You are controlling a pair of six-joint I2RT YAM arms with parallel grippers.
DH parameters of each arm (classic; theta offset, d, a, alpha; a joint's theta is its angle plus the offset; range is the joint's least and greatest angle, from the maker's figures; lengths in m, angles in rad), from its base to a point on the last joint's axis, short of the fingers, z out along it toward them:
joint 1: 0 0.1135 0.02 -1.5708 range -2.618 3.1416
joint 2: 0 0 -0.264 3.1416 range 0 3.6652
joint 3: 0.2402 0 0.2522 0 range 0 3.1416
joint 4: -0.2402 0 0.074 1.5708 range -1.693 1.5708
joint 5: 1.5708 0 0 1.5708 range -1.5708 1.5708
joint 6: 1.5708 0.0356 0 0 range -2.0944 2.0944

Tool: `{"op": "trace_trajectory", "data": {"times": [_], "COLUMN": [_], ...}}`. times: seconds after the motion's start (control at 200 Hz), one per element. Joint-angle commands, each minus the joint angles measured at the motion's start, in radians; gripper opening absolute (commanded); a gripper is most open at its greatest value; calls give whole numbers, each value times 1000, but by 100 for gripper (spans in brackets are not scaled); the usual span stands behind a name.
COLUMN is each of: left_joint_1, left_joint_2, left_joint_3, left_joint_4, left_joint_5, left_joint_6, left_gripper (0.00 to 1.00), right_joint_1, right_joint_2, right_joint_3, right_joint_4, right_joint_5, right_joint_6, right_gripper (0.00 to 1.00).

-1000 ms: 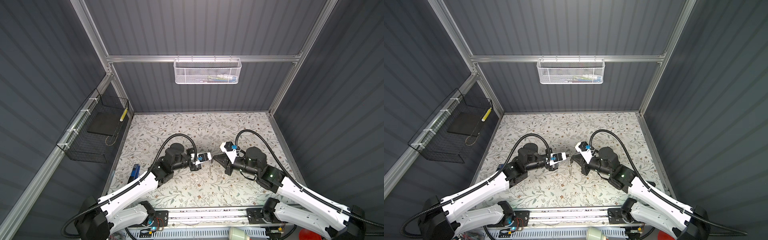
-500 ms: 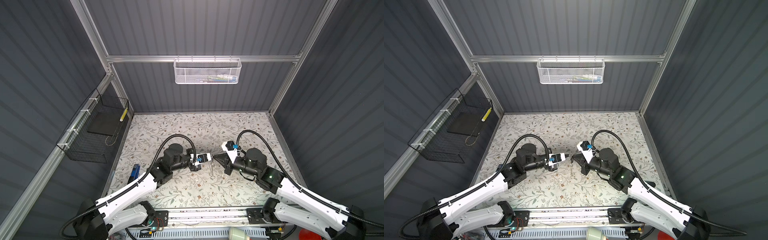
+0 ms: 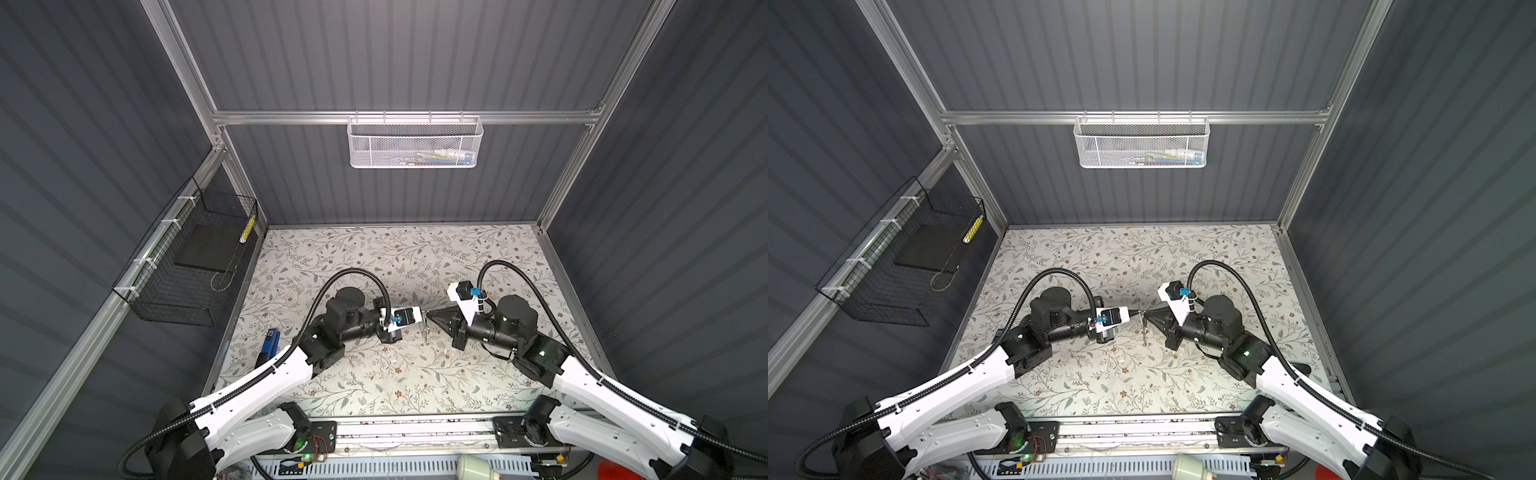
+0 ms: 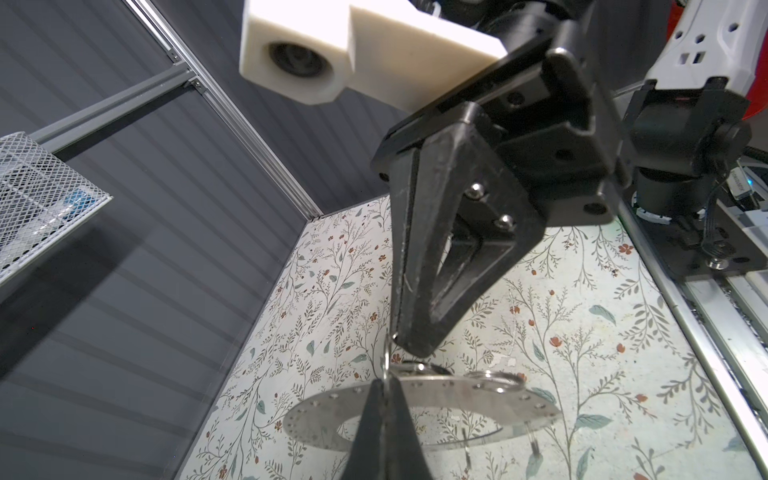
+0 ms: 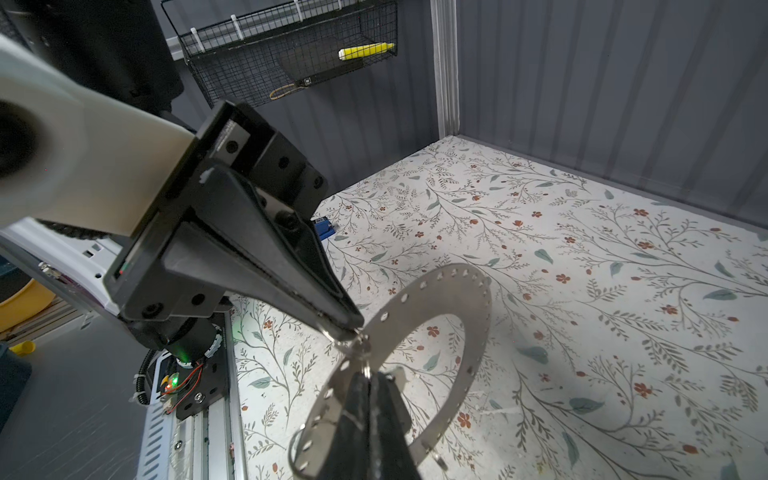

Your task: Put the keys on the keyring

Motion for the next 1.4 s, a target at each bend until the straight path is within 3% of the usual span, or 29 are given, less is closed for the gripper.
{"op": "trace_trajectory", "data": {"times": [0.0,0.105,0.21,0.425,0.795,1.391], "left_joint_1": [-8,-5,9,63,71,71], "left_joint_2": [7,28,44,73,110,150], "left_joint_3": [34,57,65,74,102,145], "left_joint_4": [6,-31,-34,-3,-7,-22], "left_joint_5": [103,150,196,307,395,455], "left_joint_6": [-24,-26,-41,-100,-134,-146], "left_gripper": [0,0,0,0,0,0], "right_joint_1": [-15,-16,-17,-17,-17,-17], "right_joint_2": [-12,-64,-126,-220,-123,-132], "right_joint_3": [-10,-16,-24,-31,30,8], "right_joint_4": [-15,-55,-93,-138,-142,-98], "right_joint_5": [-16,0,7,-27,-107,-100], "right_joint_6": [-47,-113,-175,-279,-326,-346], "right_gripper": [17,29,35,40,34,18]}}
